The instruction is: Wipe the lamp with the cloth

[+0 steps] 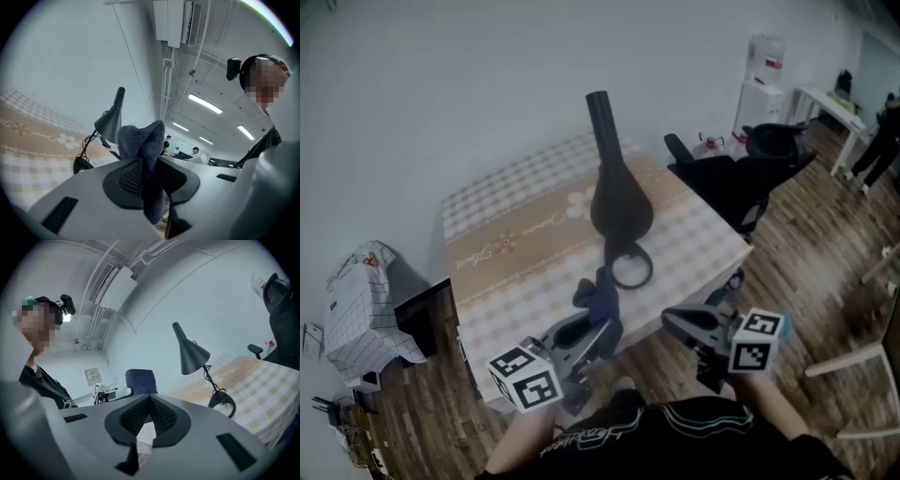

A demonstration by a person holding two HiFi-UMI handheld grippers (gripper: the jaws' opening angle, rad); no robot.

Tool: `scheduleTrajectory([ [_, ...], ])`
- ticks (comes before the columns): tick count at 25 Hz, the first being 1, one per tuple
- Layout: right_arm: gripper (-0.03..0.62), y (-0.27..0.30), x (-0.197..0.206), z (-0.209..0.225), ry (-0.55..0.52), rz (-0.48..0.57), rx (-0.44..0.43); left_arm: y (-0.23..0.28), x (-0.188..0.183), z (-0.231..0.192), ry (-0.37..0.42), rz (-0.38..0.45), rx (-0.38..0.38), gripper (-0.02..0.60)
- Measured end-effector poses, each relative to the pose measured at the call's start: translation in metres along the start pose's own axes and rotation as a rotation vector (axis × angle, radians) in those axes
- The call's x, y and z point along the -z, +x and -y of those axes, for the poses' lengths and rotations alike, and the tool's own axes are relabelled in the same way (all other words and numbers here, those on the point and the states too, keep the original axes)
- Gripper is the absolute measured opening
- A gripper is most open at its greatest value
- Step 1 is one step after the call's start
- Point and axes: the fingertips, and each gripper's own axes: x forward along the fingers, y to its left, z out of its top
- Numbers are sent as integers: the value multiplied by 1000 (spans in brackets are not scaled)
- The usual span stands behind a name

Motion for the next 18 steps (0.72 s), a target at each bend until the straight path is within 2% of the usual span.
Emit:
scheduleTrajectory([
  [4, 11, -32, 19, -34, -11, 3, -28, -11, 39, 47, -11, -22, -1, 72],
  [8, 11, -66, 37, -61, -24, 20, -43, -18, 64, 96, 26, -33, 17, 72],
  [11, 11, -83, 49, -83, -31, 21, -53, -27, 78, 123, 56, -44, 27, 72],
  [18, 11, -114, 54, -120, -69, 53, -55, -42, 95, 167, 52, -54, 52, 72],
])
